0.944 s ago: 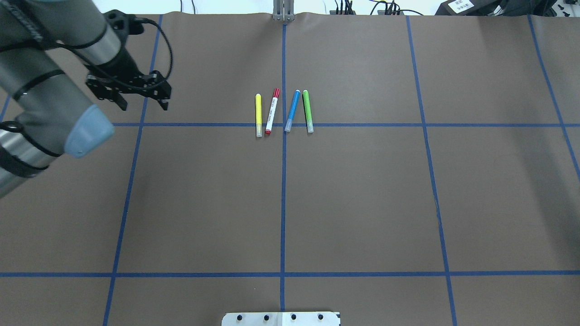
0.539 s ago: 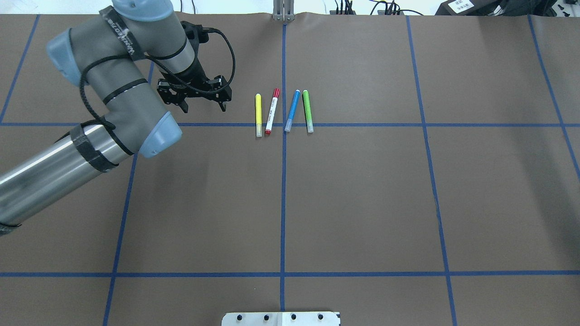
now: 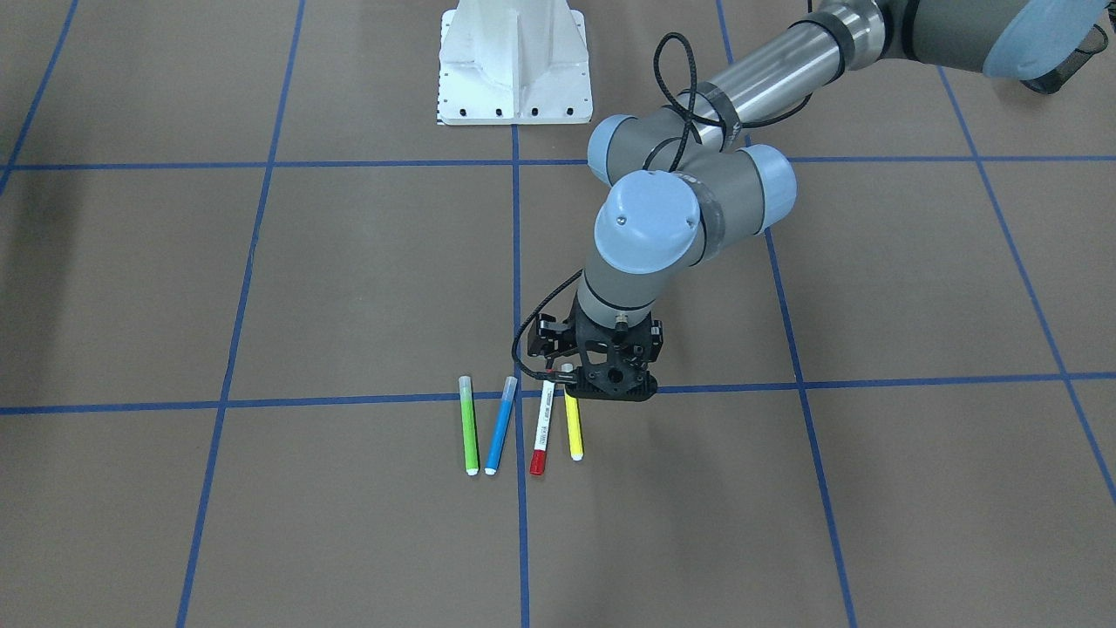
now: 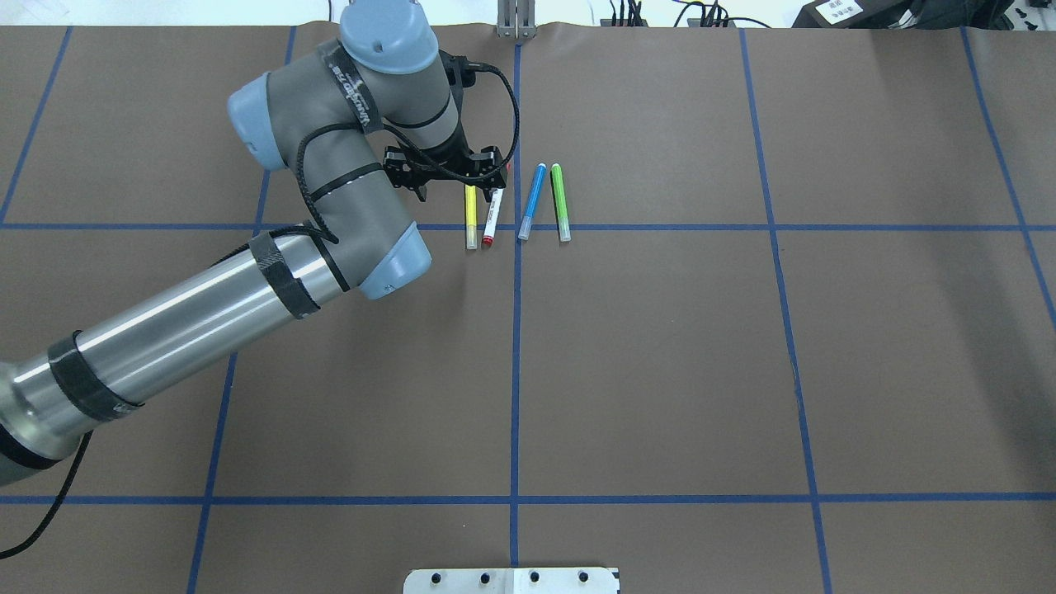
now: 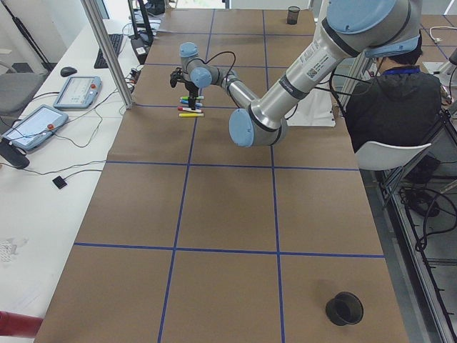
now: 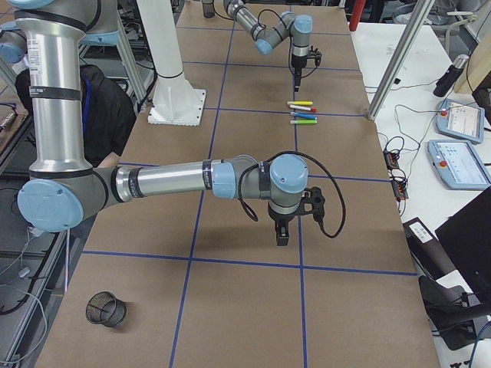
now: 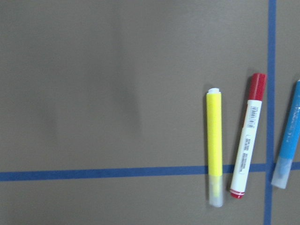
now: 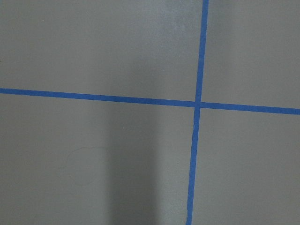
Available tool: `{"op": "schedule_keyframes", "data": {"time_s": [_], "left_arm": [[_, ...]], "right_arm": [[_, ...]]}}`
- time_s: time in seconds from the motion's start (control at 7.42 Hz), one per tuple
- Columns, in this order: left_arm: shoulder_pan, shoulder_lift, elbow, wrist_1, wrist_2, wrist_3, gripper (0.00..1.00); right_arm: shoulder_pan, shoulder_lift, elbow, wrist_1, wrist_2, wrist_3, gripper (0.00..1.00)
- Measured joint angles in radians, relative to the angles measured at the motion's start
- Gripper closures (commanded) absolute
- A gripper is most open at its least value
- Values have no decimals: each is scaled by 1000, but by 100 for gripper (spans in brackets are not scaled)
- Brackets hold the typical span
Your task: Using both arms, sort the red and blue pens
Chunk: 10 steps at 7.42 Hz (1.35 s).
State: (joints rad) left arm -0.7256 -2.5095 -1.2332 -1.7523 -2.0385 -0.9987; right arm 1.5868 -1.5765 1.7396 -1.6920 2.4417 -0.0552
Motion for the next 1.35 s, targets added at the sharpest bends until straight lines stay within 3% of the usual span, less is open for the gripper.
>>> {"op": "schedule_keyframes", "data": {"time_s": [0.4, 0.94, 1.35], "left_arm": [[26, -13, 13, -6, 64, 26, 22], [44, -59, 139, -118, 119, 111, 38], [47, -79, 166, -137, 119, 131, 41]], "right_arm": [[-1, 0, 3, 0, 1, 0, 0], [-6, 0, 6, 0, 3, 0, 0], [-14, 2, 4, 0, 3, 1, 0]]}}
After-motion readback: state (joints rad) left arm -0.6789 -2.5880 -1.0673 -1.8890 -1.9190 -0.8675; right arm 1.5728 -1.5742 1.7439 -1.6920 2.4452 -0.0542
